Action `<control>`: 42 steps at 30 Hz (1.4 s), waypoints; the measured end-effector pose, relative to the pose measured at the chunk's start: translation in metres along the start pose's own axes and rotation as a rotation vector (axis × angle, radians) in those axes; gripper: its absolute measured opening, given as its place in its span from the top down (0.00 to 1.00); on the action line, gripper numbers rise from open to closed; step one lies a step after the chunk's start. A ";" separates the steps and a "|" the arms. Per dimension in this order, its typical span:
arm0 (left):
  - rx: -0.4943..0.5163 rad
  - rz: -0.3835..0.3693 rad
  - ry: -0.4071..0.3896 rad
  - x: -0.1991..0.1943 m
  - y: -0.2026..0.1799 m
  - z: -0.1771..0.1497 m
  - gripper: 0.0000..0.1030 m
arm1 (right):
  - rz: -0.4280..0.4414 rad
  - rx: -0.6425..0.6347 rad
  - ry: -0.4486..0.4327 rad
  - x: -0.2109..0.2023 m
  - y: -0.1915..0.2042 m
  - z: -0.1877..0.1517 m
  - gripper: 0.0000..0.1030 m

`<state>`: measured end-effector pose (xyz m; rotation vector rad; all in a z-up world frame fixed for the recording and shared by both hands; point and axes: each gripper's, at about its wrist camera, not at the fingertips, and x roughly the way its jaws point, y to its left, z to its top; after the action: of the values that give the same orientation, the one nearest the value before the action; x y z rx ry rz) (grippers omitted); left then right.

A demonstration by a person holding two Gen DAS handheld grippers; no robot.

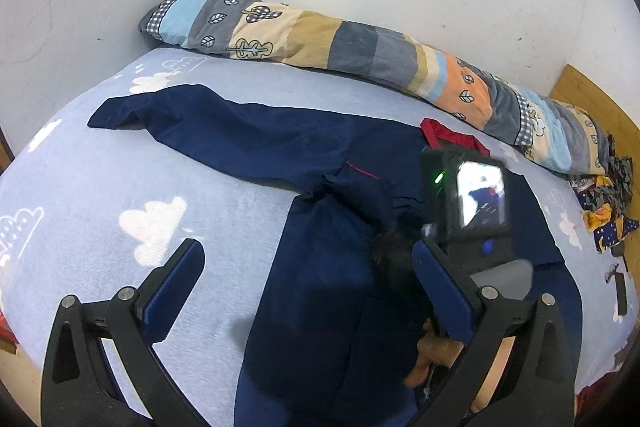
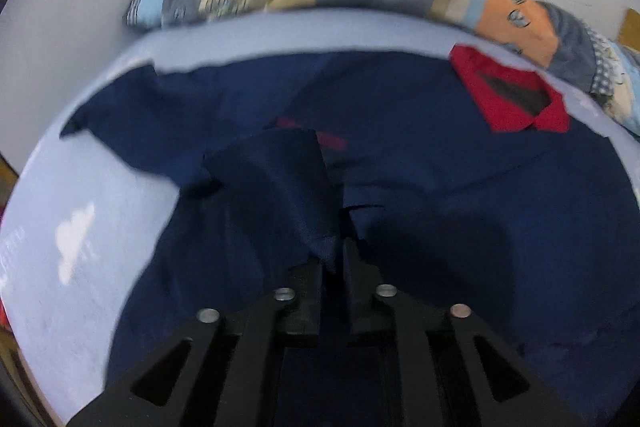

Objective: Fold large clothes
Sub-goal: 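Lower the sleeve onto the jacket back and open the right tool, then move the left tool to the other sleeve cuff and close on it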

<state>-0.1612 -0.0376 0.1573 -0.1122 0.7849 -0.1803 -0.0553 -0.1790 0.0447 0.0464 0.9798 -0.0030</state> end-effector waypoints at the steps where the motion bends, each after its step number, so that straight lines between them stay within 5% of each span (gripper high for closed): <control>1: -0.004 0.000 0.000 0.000 0.002 0.001 0.00 | 0.026 -0.011 0.039 0.004 0.001 0.000 0.62; 6: -0.053 0.030 -0.028 -0.006 0.022 0.006 0.00 | 0.197 -0.011 -0.022 -0.042 -0.021 0.001 0.57; 8: -0.108 0.045 -0.036 -0.007 0.037 0.008 0.00 | 0.237 0.031 -0.095 -0.070 -0.044 0.005 0.37; 10: -0.159 0.052 -0.024 -0.004 0.047 0.009 0.00 | 0.209 0.069 -0.133 -0.084 -0.065 0.011 0.30; 14: -0.202 0.060 -0.003 0.002 0.053 0.008 0.00 | 0.134 0.122 -0.086 -0.071 -0.085 0.020 0.33; 21: -0.168 0.068 0.014 0.008 0.043 0.006 0.00 | 0.067 0.076 0.106 -0.014 -0.063 -0.016 0.39; 28: -0.135 0.049 0.028 0.013 0.029 0.006 0.00 | 0.134 0.077 -0.002 -0.066 -0.079 -0.028 0.37; 34: -0.092 0.046 0.053 0.020 0.009 0.003 0.00 | 0.131 0.052 0.089 -0.084 -0.108 -0.065 0.36; 42: -0.053 0.058 0.092 0.033 -0.020 -0.005 0.00 | 0.120 0.179 -0.033 -0.137 -0.159 -0.079 0.36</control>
<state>-0.1441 -0.0639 0.1342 -0.1321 0.8835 -0.1101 -0.2007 -0.3367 0.1084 0.2693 0.9406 0.0189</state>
